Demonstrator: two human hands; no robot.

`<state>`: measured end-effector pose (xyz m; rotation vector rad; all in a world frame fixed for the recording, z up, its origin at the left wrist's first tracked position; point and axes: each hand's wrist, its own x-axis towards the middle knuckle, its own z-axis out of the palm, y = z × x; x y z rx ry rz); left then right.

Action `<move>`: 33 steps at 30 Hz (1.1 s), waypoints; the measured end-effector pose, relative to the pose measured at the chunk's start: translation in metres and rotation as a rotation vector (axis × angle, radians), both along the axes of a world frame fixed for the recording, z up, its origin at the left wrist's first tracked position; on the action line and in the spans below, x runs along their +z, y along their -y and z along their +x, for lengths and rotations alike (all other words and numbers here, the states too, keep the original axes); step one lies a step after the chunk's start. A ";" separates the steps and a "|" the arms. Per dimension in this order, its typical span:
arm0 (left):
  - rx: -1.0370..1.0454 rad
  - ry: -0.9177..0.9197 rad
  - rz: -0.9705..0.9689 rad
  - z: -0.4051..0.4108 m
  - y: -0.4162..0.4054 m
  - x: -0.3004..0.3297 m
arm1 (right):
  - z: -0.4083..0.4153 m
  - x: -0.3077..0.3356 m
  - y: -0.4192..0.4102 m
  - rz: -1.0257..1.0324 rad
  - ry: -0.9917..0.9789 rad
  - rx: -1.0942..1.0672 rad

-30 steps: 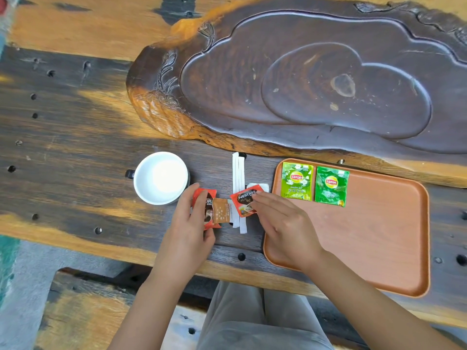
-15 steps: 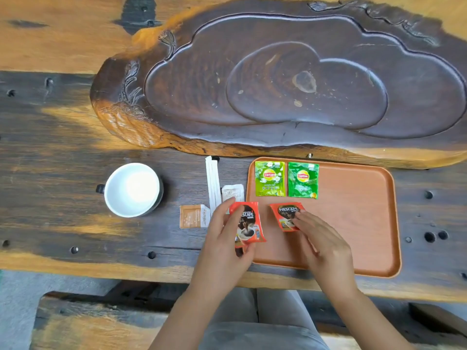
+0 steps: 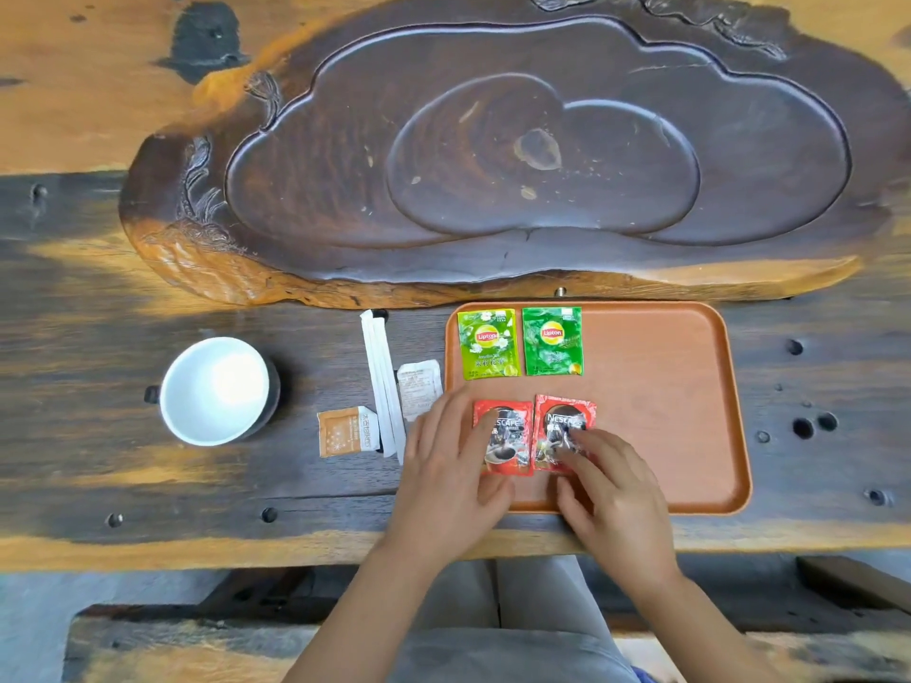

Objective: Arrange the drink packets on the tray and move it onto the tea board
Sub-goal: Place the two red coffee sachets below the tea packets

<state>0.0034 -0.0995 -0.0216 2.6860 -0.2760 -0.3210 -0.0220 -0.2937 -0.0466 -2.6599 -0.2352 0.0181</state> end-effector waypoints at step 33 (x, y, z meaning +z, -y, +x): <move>-0.046 -0.045 0.119 -0.012 0.026 -0.017 | 0.032 0.001 -0.001 -0.062 -0.073 0.039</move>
